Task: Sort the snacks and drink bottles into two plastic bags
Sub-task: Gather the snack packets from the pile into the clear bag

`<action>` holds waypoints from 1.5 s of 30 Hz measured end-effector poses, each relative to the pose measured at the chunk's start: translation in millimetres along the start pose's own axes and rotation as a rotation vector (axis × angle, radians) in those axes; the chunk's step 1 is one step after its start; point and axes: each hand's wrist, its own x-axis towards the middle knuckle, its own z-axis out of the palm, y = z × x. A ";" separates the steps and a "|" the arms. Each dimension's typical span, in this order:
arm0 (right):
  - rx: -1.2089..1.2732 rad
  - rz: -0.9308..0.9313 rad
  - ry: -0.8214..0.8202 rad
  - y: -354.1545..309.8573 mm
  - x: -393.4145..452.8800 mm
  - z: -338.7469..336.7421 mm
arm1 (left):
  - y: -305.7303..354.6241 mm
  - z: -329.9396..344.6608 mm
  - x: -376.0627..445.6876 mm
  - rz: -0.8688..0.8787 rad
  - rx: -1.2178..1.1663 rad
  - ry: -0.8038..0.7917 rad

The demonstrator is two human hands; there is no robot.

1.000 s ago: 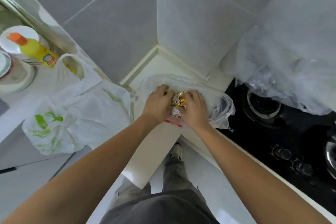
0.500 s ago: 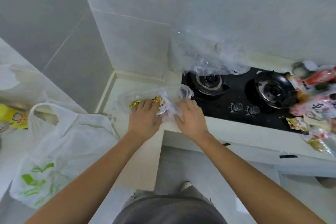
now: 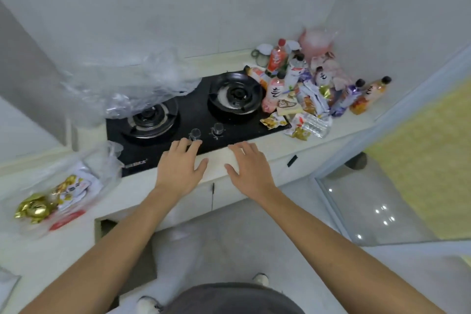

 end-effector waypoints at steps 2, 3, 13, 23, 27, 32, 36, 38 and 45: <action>-0.004 0.044 -0.002 49.8 -2.5 -20.0 | 43.8 17.0 22.7 0.016 -0.004 -0.016; -0.009 0.057 -0.001 72.2 -2.6 -29.2 | 64.6 24.2 33.6 0.024 -0.006 -0.023; -0.033 0.226 -0.059 229.6 44.5 -49.0 | 172.2 95.4 143.3 0.026 -0.068 -0.125; -0.039 0.252 -0.246 307.1 146.3 -33.9 | 181.0 177.9 250.6 -0.069 -0.070 -0.327; -0.103 0.186 -0.351 324.5 191.7 -22.0 | 179.1 197.9 276.3 -0.115 -0.107 -0.392; -0.244 0.083 -0.450 353.5 236.1 2.9 | 184.7 223.9 292.3 -0.164 -0.040 -0.429; -0.291 0.013 -0.518 374.3 256.4 18.3 | 194.3 238.5 299.0 -0.197 0.052 -0.366; -0.305 -0.024 -0.536 378.7 259.7 21.3 | 198.4 244.2 300.4 -0.201 0.067 -0.326; -0.229 -0.105 -0.446 385.8 258.6 11.0 | 213.8 250.2 301.5 -0.352 -0.017 -0.282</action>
